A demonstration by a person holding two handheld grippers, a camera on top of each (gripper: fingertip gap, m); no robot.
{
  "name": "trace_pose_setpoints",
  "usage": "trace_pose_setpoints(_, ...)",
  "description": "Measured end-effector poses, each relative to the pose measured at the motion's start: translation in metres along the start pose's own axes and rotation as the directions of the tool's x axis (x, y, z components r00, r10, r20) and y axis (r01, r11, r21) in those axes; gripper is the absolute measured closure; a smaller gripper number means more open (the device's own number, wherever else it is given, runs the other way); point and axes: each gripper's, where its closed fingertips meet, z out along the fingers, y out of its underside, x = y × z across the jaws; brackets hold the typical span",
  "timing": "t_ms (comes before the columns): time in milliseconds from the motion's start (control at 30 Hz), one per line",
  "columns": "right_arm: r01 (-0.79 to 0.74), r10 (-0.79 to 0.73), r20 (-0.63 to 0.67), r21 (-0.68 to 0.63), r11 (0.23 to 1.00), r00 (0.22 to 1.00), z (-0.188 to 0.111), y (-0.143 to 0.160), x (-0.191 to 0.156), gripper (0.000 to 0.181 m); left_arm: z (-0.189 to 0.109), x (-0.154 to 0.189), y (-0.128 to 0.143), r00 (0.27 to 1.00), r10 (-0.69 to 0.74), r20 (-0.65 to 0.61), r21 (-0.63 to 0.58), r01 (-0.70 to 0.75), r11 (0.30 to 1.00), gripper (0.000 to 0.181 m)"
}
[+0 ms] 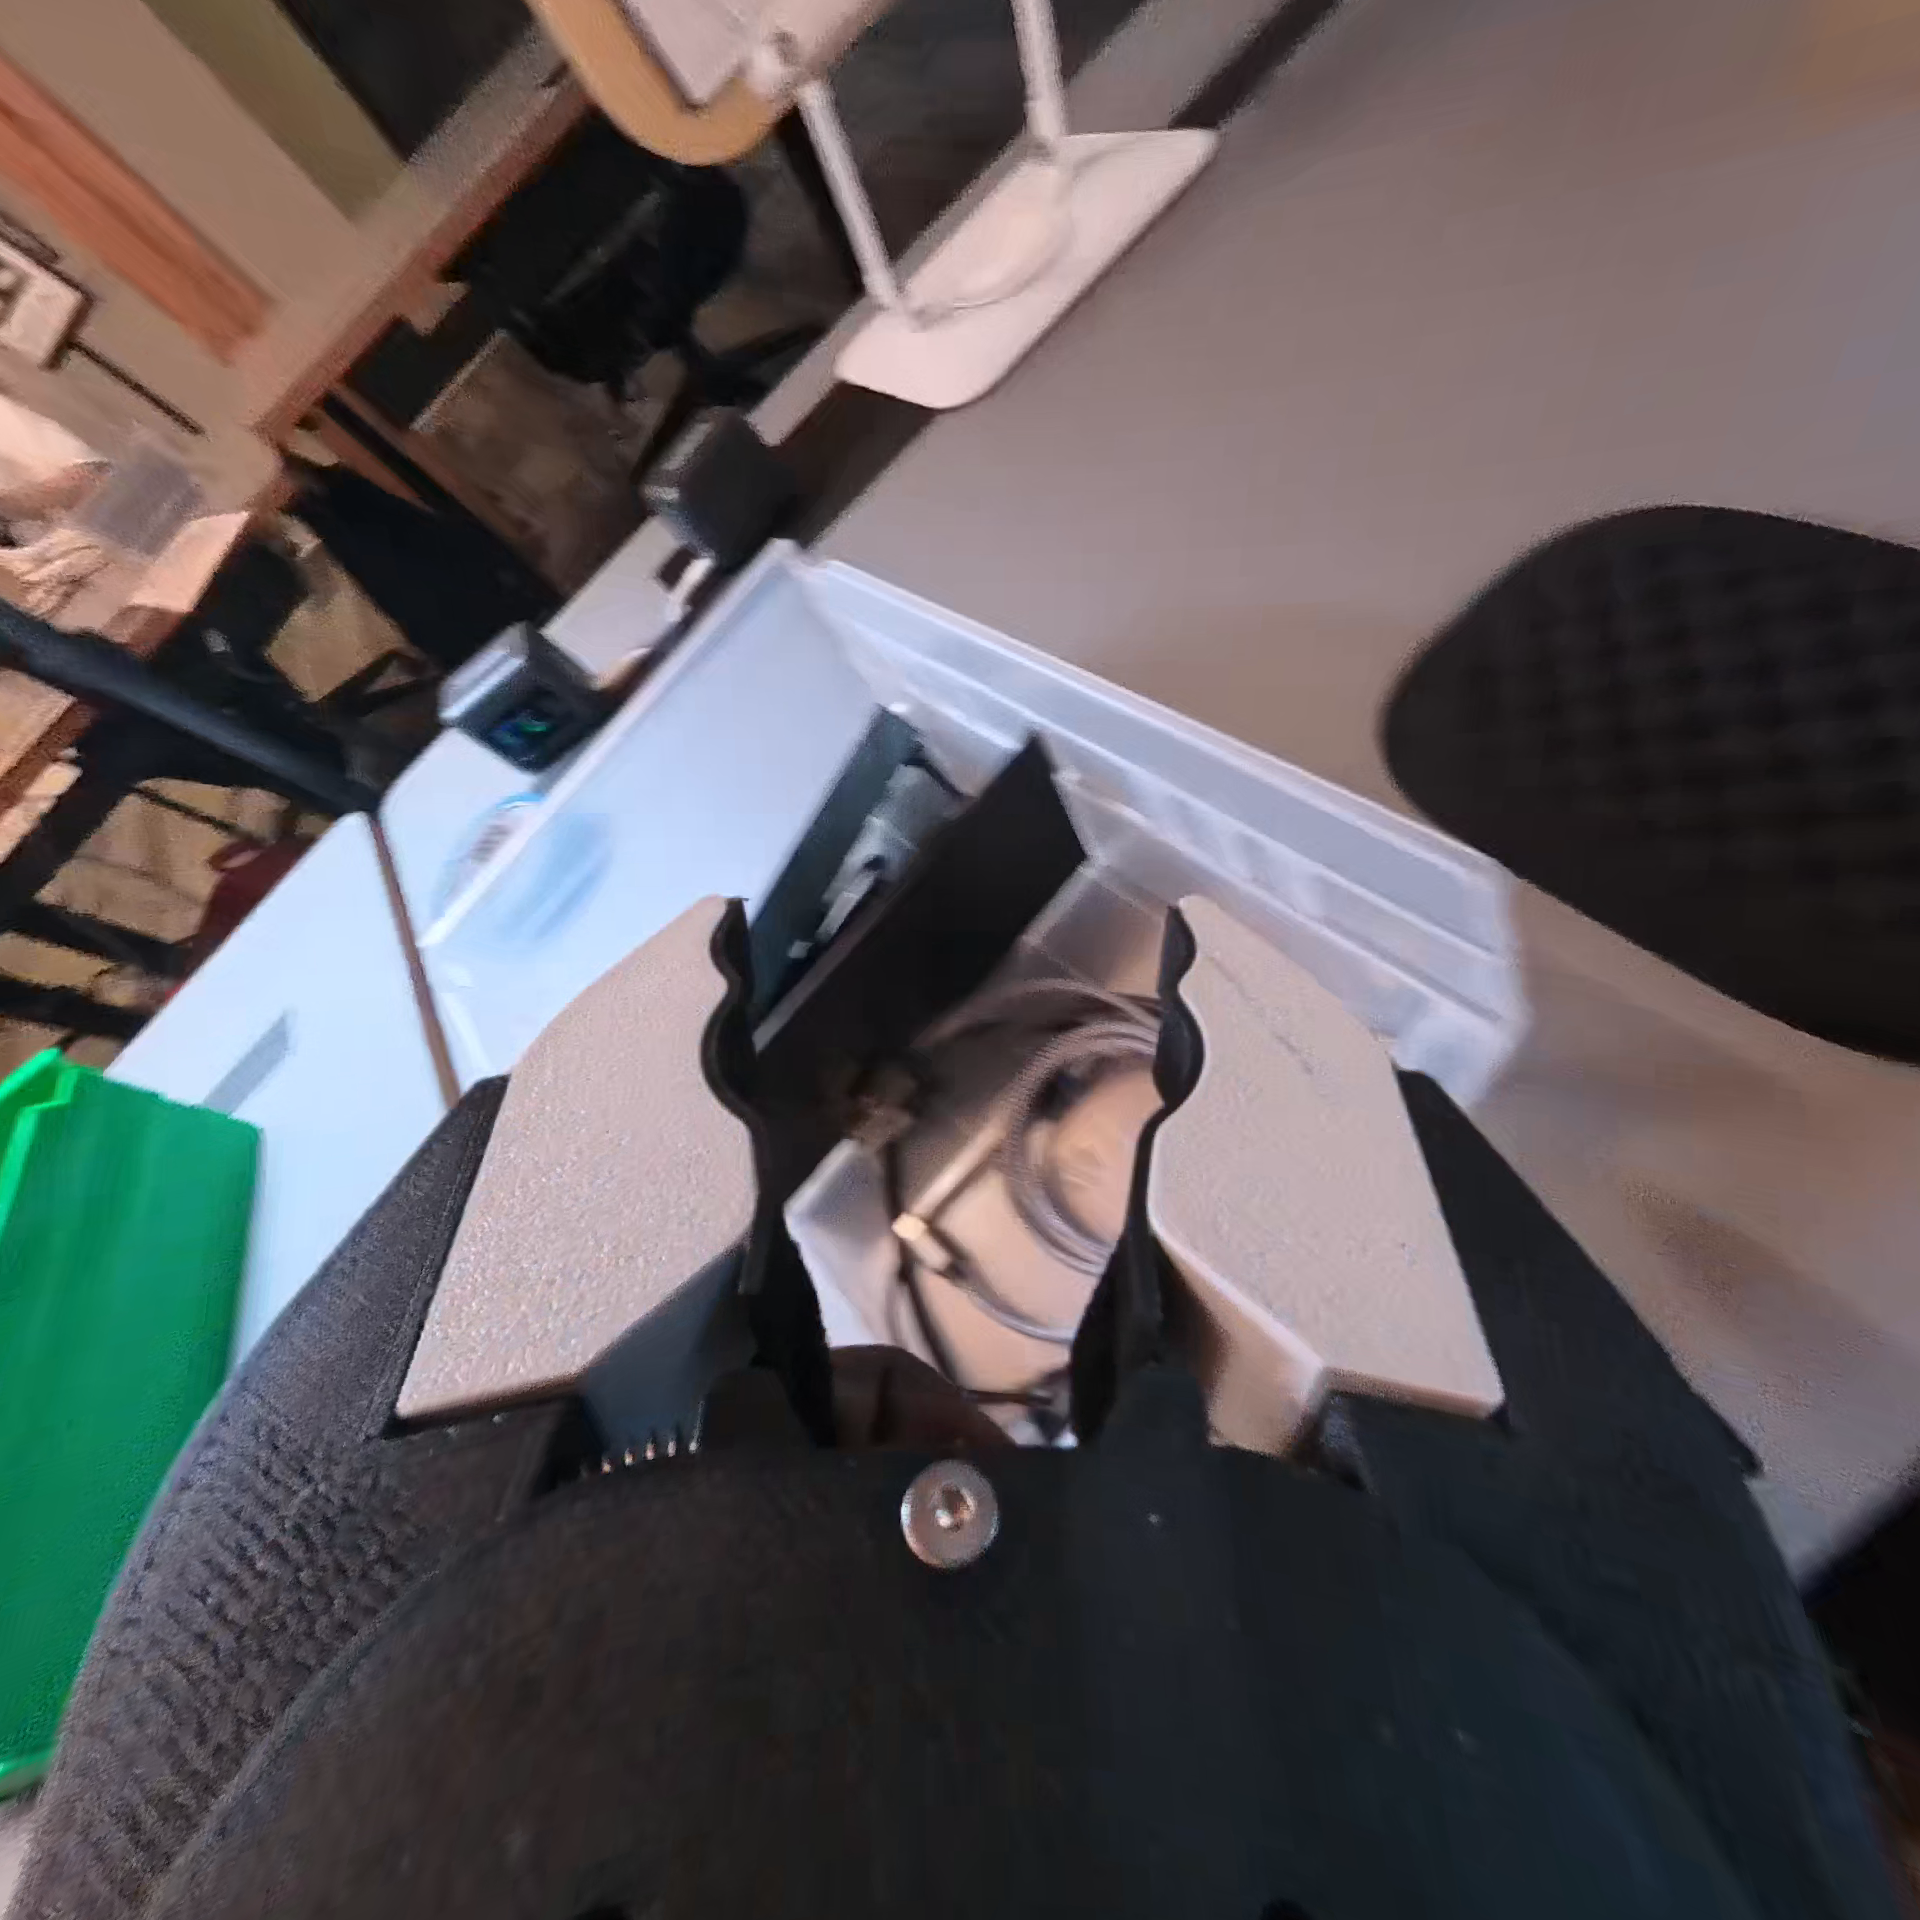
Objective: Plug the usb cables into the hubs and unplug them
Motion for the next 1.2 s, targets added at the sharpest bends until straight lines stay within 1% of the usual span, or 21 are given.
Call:
trace_pose_setpoints(67, 0.029, -0.03, 0.018, 0.012, 0.999, 0.999, 0.007, -0.009, -0.006, 0.081, 0.019, -0.033, 0.002, 0.999, 0.018, 0.044, -0.087, -0.014, 0.996, 0.11)
trace_pose_setpoints(100, 0.04, -0.041, 0.021, 0.022, 0.999, 0.999, 0.008, -0.013, -0.008, 0.081, 0.032, -0.046, 0.006, 0.999, 0.038, 0.037, -0.144, -0.033, 0.989, 0.112)
trace_pose_setpoints(167, 0.054, -0.055, 0.024, 0.043, 0.998, 0.998, 0.009, -0.02, -0.011, 0.082, 0.058, -0.062, 0.015, 0.998, 0.058, -0.022, -0.251, -0.061, 0.966, 0.117)
trace_pose_setpoints(200, 0.06, -0.061, 0.021, 0.042, 0.997, 0.998, 0.008, -0.021, -0.012, 0.083, 0.07, -0.067, 0.02, 0.997, 0.042, -0.06, -0.302, -0.058, 0.952, 0.119)
trace_pose_setpoints(333, 0.077, -0.076, -0.028, 0.027, 0.997, 0.997, 0.004, -0.019, -0.004, 0.087, 0.107, -0.071, 0.044, 0.976, -0.052, -0.21, -0.493, -0.06, 0.868, 0.124)
trace_pose_setpoints(433, 0.07, -0.07, -0.039, 0.02, 0.997, 0.997, 0.004, -0.015, -0.003, 0.088, 0.125, -0.062, 0.06, 0.951, -0.104, -0.291, -0.578, -0.088, 0.811, 0.124)
trace_pose_setpoints(533, 0.071, -0.071, -0.034, 0.007, 0.997, 0.997, 0.007, -0.01, -0.004, 0.089, 0.137, -0.06, 0.082, 0.946, -0.06, -0.32, -0.651, -0.173, 0.74, 0.125)
trace_pose_setpoints(600, 0.074, -0.074, -0.028, -0.003, 0.997, 0.997, 0.01, -0.008, -0.005, 0.089, 0.142, -0.06, 0.095, 0.945, -0.005, -0.328, -0.683, -0.233, 0.692, 0.132)
trace_pose_setpoints(633, 0.075, -0.075, -0.025, -0.009, 0.997, 0.997, 0.011, -0.006, -0.006, 0.089, 0.144, -0.059, 0.098, 0.943, 0.025, -0.332, -0.685, -0.259, 0.681, 0.135)
trace_pose_setpoints(700, 0.078, -0.078, -0.02, -0.02, 0.997, 0.997, 0.012, -0.004, -0.007, 0.089, 0.146, -0.061, 0.094, 0.947, 0.084, -0.31, -0.667, -0.279, 0.691, 0.143)
trace_pose_setpoints(733, 0.079, -0.08, -0.018, -0.023, 0.997, 0.997, 0.013, -0.003, -0.007, 0.09, 0.145, -0.062, 0.091, 0.95, 0.092, -0.298, -0.656, -0.273, 0.704, 0.145)
trace_pose_setpoints(867, 0.079, -0.079, -0.013, -0.023, 0.997, 0.997, 0.015, -0.002, -0.008, 0.09, 0.136, -0.067, 0.067, 0.973, 0.093, -0.211, -0.571, -0.2, 0.796, 0.147)
trace_pose_setpoints(967, 0.087, -0.087, -0.012, -0.017, 0.996, 0.996, 0.016, -0.003, -0.01, 0.091, 0.12, -0.079, 0.039, 0.99, 0.096, -0.104, -0.473, -0.134, 0.871, 0.147)
trace_pose_setpoints(1033, 0.091, -0.091, -0.011, -0.004, 0.996, 0.996, 0.016, -0.006, -0.011, 0.092, 0.106, -0.093, 0.014, 0.998, 0.064, 0.012, -0.359, -0.056, 0.932, 0.148)
trace_pose_setpoints(1100, 0.094, -0.094, -0.008, 0.007, 0.996, 0.996, 0.017, -0.009, -0.013, 0.093, 0.088, -0.109, -0.015, 0.991, 0.0, 0.135, -0.198, 0.027, 0.98, 0.148)
trace_pose_setpoints(1167, 0.099, -0.099, -0.004, 0.014, 0.995, 0.995, 0.018, -0.011, -0.015, 0.093, 0.067, -0.121, -0.044, 0.975, -0.083, 0.208, -0.011, 0.087, 0.996, 0.148)
trace_pose_setpoints(1200, 0.102, -0.102, -0.001, 0.015, 0.995, 0.995, 0.019, -0.012, -0.016, 0.094, 0.057, -0.124, -0.058, 0.965, -0.13, 0.23, 0.083, 0.113, 0.99, 0.148)
